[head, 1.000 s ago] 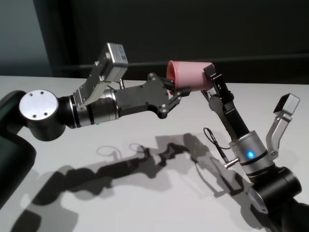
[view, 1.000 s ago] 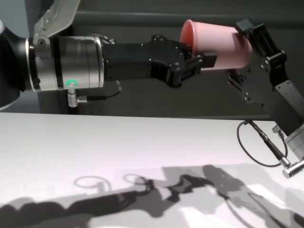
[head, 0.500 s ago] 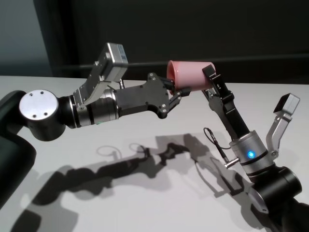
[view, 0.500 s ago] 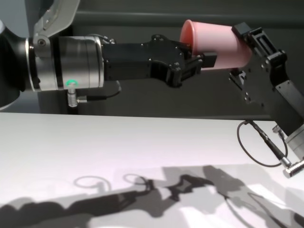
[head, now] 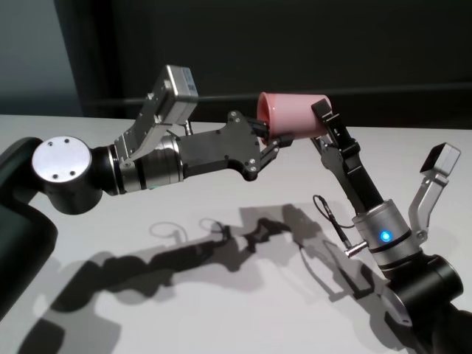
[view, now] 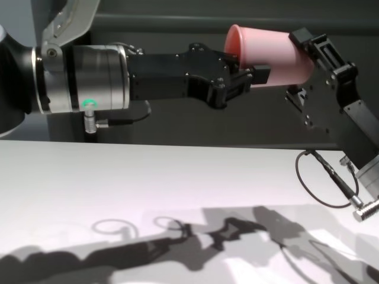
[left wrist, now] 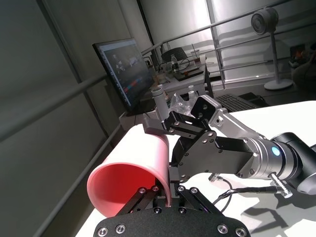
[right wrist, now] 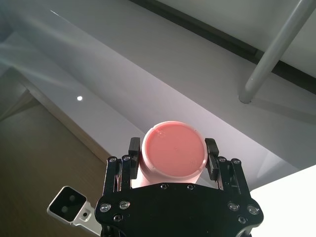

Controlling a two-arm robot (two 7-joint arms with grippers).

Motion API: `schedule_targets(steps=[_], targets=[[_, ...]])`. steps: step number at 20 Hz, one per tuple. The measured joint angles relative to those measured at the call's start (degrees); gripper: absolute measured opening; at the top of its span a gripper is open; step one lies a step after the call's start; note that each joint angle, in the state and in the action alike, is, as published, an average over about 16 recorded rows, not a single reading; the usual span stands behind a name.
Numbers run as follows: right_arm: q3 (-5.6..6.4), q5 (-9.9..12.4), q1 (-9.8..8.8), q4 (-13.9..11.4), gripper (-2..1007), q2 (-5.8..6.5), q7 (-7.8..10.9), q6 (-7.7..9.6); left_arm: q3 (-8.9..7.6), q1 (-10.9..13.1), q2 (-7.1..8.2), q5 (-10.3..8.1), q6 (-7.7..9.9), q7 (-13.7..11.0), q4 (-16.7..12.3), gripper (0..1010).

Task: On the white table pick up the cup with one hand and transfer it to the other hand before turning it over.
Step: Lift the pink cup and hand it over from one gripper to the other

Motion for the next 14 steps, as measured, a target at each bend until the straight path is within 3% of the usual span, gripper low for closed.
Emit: schedule_targets(steps=[14], targets=[[0.03, -0.03, 0.00, 0.00, 759, 0.00, 0.00, 0.11, 0.00, 0.00, 0.00, 0.00, 0.00, 0.00, 0.00, 48]])
